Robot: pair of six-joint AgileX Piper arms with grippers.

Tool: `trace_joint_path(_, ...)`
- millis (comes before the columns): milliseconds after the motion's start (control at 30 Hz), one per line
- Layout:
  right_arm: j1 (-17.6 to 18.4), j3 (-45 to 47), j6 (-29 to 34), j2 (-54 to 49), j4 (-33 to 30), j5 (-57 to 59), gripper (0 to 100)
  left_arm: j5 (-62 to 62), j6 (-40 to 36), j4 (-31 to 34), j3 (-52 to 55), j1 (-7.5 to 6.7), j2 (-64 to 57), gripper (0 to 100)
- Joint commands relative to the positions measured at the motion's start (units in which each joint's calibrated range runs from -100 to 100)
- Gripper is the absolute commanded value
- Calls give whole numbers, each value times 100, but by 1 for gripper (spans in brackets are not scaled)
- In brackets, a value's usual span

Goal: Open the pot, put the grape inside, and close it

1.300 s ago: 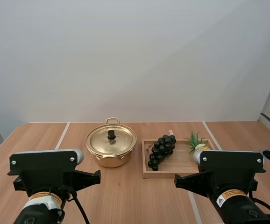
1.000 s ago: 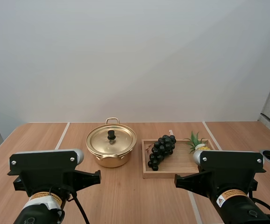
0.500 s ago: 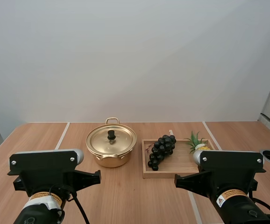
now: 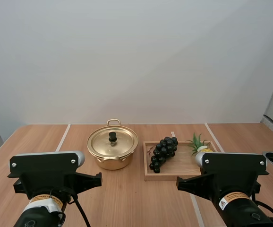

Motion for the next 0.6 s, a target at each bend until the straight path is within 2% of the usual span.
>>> trace_joint_path(0,-22,0,18,-37,7,-174,0,-338,-14,87,13,9,-27,0)
trace_joint_path(167,-22,-153,18,-37,-34,-603,0,-356,-14,108,-269,15,-27,0)
trace_joint_path(567,-22,-2743,18,-37,-34,-603,0,-415,203,108,-2697,15,-27,0)
